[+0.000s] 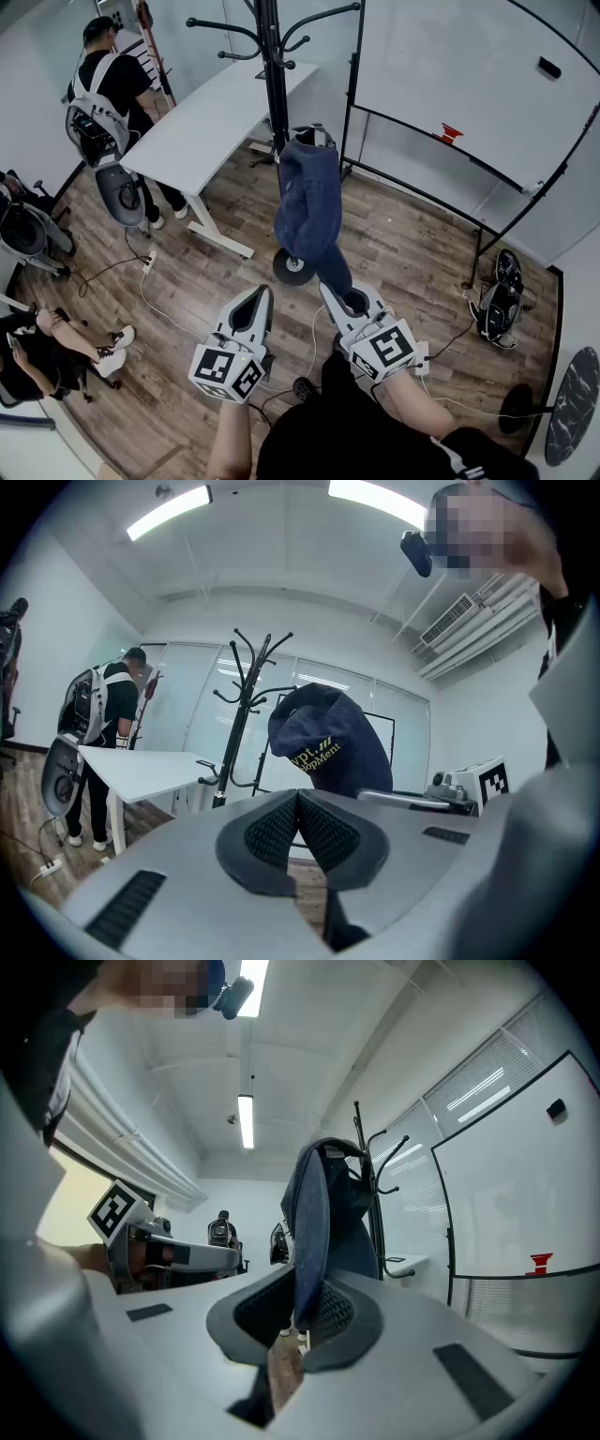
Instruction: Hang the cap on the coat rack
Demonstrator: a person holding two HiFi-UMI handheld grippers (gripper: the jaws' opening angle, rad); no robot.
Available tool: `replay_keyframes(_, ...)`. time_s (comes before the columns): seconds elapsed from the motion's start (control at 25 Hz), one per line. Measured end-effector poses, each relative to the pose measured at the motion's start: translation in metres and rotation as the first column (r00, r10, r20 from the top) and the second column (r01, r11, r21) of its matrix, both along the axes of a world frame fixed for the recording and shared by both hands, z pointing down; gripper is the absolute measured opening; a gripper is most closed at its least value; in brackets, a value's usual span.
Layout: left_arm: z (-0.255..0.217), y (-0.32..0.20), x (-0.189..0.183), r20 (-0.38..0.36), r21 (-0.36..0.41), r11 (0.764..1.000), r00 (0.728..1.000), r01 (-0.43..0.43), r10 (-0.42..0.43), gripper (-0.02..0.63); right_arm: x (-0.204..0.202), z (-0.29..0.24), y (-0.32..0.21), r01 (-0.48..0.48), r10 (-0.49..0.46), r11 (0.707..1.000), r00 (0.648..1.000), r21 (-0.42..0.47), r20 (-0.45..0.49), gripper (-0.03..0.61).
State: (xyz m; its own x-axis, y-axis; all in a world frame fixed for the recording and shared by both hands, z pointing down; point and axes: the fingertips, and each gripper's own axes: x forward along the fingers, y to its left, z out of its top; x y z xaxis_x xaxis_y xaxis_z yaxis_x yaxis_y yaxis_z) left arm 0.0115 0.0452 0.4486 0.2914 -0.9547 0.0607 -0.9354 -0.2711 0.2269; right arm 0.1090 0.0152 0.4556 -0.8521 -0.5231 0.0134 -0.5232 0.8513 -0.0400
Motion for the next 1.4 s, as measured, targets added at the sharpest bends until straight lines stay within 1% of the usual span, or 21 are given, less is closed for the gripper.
replay_keyframes(0.36,-0.008,0.006,-0.006,0.006,0.012,1.0,1.0,0.027,-0.027,0.015,-0.001,-0.017,-0.007,0.007,-0.007,1.0,1.0,0.031,-0.009,0.043)
replay_keyframes(0.48,-0.013,0.004,-0.005,0.004,0.022,0.999,0.999,0.035,-0.035,0.015,-0.001,-0.026,-0.011,0.013,-0.013,0.999,1.0,0.045,0.012,0.043)
replay_keyframes(0.56,-0.015,0.004,-0.007,0.004,0.036,0.999,0.999,0.038,-0.039,0.015,-0.005,-0.032,-0.012,0.035,-0.037,0.998,0.999,0.047,0.027,0.043)
replay_keyframes(0.64,-0.016,0.002,-0.01,0.003,0.046,0.998,0.999,0.042,-0.042,0.015,-0.011,-0.035,-0.013,0.057,-0.058,0.996,0.998,0.062,0.015,0.043)
replay_keyframes(0.76,-0.013,-0.003,-0.014,0.005,0.042,0.998,0.999,0.042,-0.042,0.015,-0.022,-0.039,-0.014,0.077,-0.077,0.994,0.997,0.075,0.006,0.043)
replay_keyframes(0.88,-0.013,-0.015,-0.022,0.008,0.036,0.998,0.998,0.058,-0.058,0.015,-0.035,-0.045,-0.022,0.1,-0.102,0.991,0.995,0.085,0.016,0.043)
replay_keyframes(1.04,-0.028,-0.029,-0.031,0.03,0.069,0.994,0.996,0.084,-0.086,0.015,-0.057,-0.054,-0.038,0.146,-0.151,0.984,0.988,0.105,0.043,0.043)
replay_keyframes(1.16,-0.04,-0.043,-0.036,0.046,0.08,0.992,0.994,0.096,-0.099,0.015,-0.068,-0.066,-0.053,0.175,-0.183,0.977,0.981,0.117,0.057,0.043)
replay_keyframes(1.28,-0.053,-0.061,-0.049,0.057,0.087,0.989,0.991,0.119,-0.124,0.015,-0.085,-0.086,-0.066,0.217,-0.23,0.965,0.97,0.147,0.075,0.043)
replay_keyframes(1.4,-0.072,-0.078,-0.066,0.069,0.105,0.982,0.984,0.156,-0.164,0.015,-0.107,-0.111,-0.077,0.269,-0.291,0.944,0.952,0.189,0.098,0.043)
